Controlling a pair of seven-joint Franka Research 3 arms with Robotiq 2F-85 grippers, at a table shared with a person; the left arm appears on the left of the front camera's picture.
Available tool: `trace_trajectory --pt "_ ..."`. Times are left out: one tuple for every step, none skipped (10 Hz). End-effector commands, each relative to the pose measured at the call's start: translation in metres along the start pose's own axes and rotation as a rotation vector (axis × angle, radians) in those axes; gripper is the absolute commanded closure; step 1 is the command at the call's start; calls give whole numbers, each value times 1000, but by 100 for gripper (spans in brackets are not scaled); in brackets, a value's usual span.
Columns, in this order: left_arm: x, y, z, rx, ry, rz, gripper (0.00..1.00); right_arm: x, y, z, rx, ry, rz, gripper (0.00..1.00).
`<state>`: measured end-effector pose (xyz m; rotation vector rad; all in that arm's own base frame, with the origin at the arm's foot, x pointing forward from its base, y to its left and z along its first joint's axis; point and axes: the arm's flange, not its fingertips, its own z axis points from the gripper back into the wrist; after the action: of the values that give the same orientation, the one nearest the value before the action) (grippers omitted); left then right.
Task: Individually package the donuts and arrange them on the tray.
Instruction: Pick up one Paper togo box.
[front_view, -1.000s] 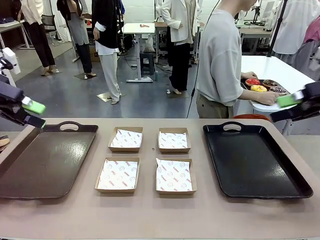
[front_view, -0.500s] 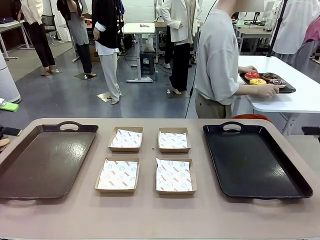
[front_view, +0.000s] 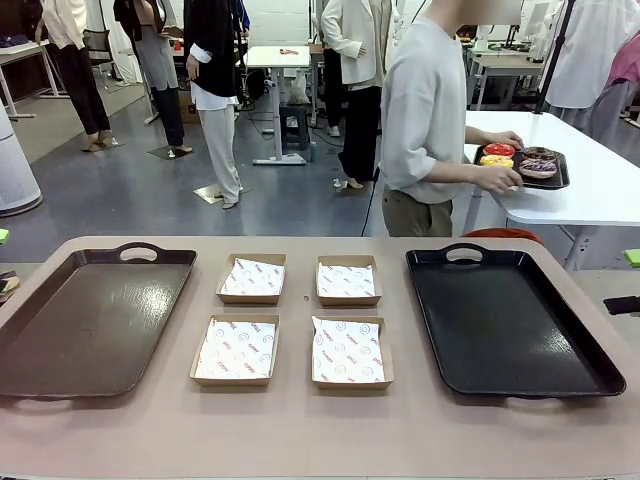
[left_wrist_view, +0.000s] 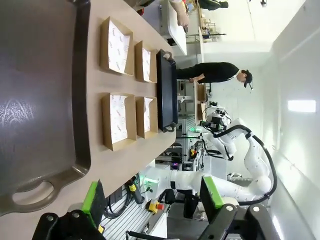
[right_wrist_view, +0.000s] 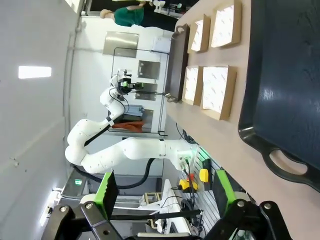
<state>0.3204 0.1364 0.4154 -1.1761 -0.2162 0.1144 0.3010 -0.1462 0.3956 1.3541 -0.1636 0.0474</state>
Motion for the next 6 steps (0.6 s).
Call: trace_trajectory --pt "-6 -3 2 33 17 -15 0 -5 4 0 -40 6 27 0" --pt "-7 -6 3 52 20 -17 0 -6 7 -1 -50 6 32 0" --pt "-10 -14 1 85 29 -38 0 -10 15 -5 -80 -1 47 0" --pt "-2 -1 2 23 9 -6 0 -1 5 1 -20 7 11 0" --pt "-2 -1 2 23 9 -6 0 -1 5 1 -20 7 11 0" --pt "-2 -1 2 23 9 -6 0 -1 5 1 -20 7 11 0"
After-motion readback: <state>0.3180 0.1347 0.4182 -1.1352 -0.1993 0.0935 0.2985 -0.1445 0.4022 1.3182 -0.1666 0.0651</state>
